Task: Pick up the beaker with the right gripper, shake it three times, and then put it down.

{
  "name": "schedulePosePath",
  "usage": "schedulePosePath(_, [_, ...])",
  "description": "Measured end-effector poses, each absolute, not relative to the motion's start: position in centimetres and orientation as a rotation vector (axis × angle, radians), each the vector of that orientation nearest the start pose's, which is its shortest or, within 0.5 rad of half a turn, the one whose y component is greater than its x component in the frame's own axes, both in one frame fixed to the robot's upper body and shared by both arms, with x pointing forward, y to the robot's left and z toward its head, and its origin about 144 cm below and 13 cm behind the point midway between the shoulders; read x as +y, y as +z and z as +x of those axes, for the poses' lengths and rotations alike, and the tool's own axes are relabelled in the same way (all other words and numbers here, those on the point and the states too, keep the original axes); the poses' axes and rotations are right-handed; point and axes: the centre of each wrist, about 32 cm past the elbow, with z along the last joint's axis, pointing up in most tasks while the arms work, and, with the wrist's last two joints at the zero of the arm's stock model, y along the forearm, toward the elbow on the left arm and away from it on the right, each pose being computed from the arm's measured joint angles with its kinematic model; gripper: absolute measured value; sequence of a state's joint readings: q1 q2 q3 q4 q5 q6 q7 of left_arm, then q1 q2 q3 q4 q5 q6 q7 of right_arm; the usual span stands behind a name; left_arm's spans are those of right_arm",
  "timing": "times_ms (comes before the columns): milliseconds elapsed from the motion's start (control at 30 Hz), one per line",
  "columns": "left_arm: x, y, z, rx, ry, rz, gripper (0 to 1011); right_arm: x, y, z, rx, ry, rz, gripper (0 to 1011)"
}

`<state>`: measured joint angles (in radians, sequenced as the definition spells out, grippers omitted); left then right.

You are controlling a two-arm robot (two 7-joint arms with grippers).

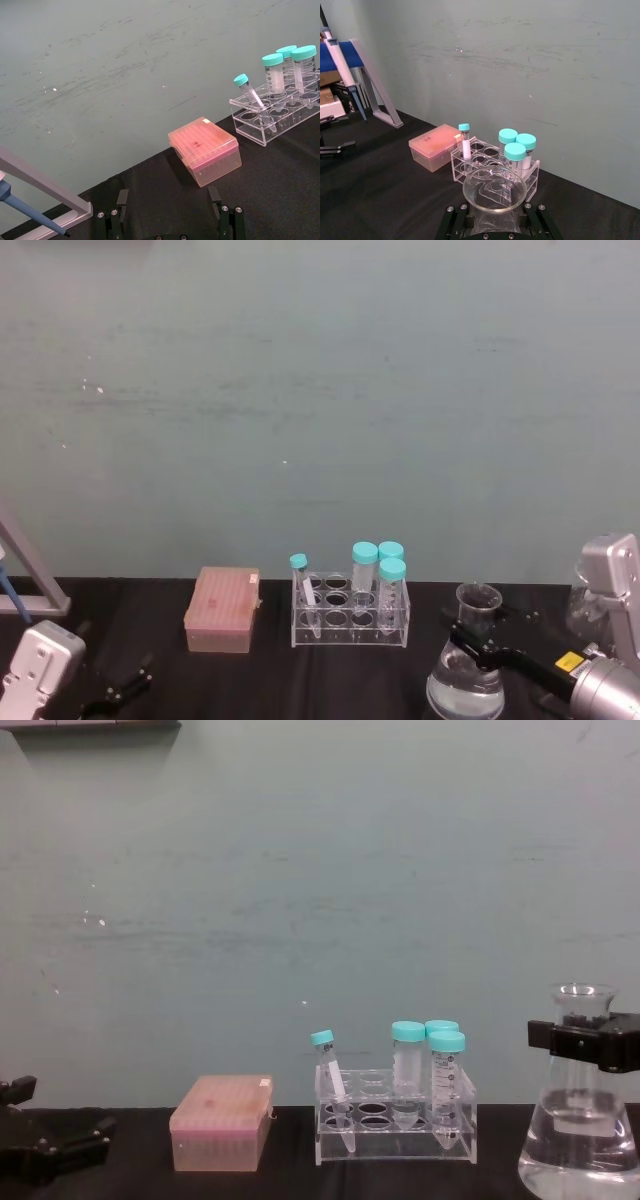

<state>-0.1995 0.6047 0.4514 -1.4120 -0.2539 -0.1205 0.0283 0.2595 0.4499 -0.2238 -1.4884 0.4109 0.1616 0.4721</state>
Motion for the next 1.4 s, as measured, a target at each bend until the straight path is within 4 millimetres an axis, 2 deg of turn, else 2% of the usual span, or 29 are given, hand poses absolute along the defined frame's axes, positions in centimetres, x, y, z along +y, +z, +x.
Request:
schedulePosePath(1200, [30.97,113.98,48.86,-0.285,1.248,0.304,1000,-30.40,120.80,52.22,0.014,-0.941,-0.111,452])
schedulePosePath(1333, [30.97,113.98,48.86,-0.285,1.248,0.304,1000,-30.47,120.82,52.23,0.054,-0.923,-0.080,452])
schedulePosePath(1400, [30.97,113.98,48.86,-0.285,1.248,0.304,1000,-30.57,120.82,52.25,0.128,-0.908,-0.028,452])
